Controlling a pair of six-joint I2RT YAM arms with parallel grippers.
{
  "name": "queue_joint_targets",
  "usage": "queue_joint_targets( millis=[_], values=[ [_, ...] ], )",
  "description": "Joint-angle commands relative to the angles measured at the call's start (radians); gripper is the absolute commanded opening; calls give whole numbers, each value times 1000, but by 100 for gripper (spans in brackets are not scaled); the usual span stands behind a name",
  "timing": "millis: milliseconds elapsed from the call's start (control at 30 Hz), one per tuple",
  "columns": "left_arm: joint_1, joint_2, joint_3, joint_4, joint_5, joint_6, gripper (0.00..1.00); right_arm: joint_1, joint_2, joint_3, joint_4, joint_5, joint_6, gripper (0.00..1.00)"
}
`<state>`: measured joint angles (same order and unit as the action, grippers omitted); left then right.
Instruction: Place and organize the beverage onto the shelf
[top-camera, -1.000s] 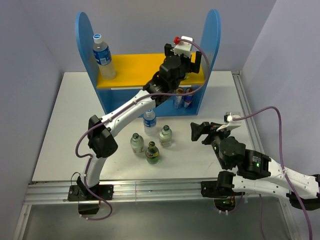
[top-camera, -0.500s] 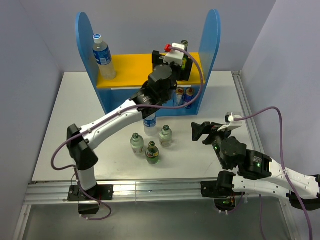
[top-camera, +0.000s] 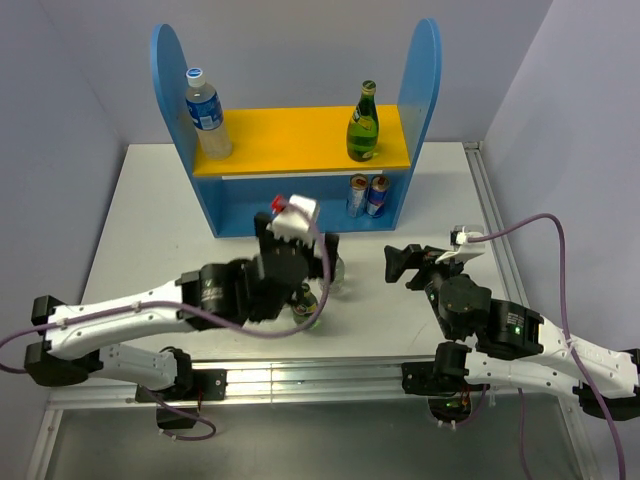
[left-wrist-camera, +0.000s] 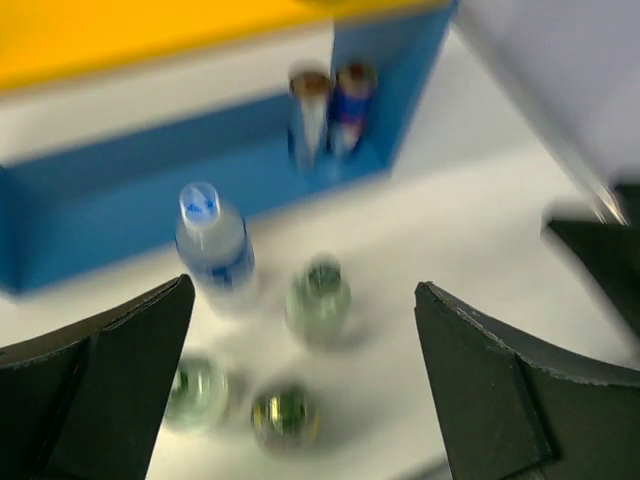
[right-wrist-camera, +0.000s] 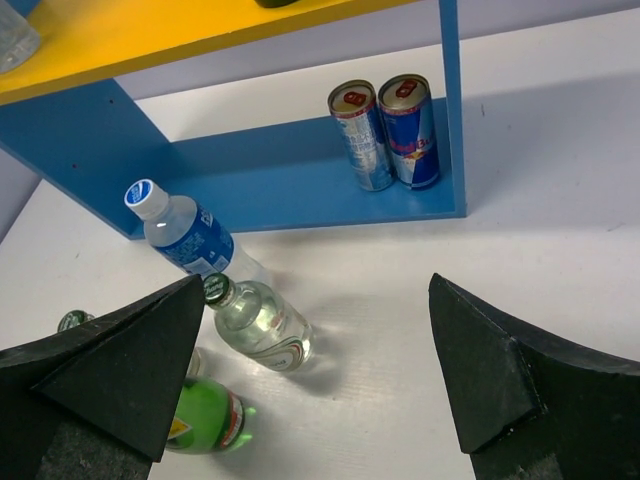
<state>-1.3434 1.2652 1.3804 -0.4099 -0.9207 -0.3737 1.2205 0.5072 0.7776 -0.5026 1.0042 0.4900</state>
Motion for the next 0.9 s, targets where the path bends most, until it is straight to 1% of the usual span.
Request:
queue_joint_targets(
  millis=[0, 67, 100, 167, 200, 267, 367, 433, 467, 600, 667, 733, 767, 800, 867],
  values=[
    [-156, -76, -102, -384, -110, -433, 98, 16, 2, 8, -11, 36, 27, 100],
    [-204, -104, -136, -458, -106, -531, 98, 17, 10, 8, -11, 40, 27, 100],
    [-232, -107, -145, -492, -101, -607, 98, 17, 14, 8, -10, 43, 25, 100],
    [-249, -98, -165, -570, -92, -663, 98, 17, 19, 9, -11, 48, 25, 100],
    [-261, -90, -173, -584, -89, -704, 98, 17, 21, 12, -16, 51, 27, 100],
    [-272, -69, -194, -578, -76, -722, 98, 17, 22, 17, -24, 59, 33, 100],
    [-277, -56, -251, -506, -56, -729, 99, 17, 16, 20, -34, 62, 39, 100],
    [-277, -52, -299, -469, -73, -745, 99, 17, 13, 25, -51, 63, 50, 100],
    [-277, -50, -334, -401, -76, -734, 99, 16, 7, 23, -54, 63, 50, 100],
    [-260, -27, -386, -273, -89, -670, 99, 17, 5, 20, -47, 65, 48, 100],
    [-244, -9, -403, -238, -107, -654, 99, 17, 11, 23, -53, 66, 53, 100],
    [-212, 2, -417, -150, -116, -605, 99, 17, 11, 19, -47, 68, 53, 100],
    [-197, 3, -435, -106, -113, -550, 99, 17, 13, 15, -42, 68, 50, 100],
    [-166, 3, -443, -39, -110, -527, 99, 17, 13, 11, -33, 70, 45, 100],
    [-136, 11, -457, 15, -103, -480, 98, 17, 8, 9, -33, 68, 47, 100]
  ],
)
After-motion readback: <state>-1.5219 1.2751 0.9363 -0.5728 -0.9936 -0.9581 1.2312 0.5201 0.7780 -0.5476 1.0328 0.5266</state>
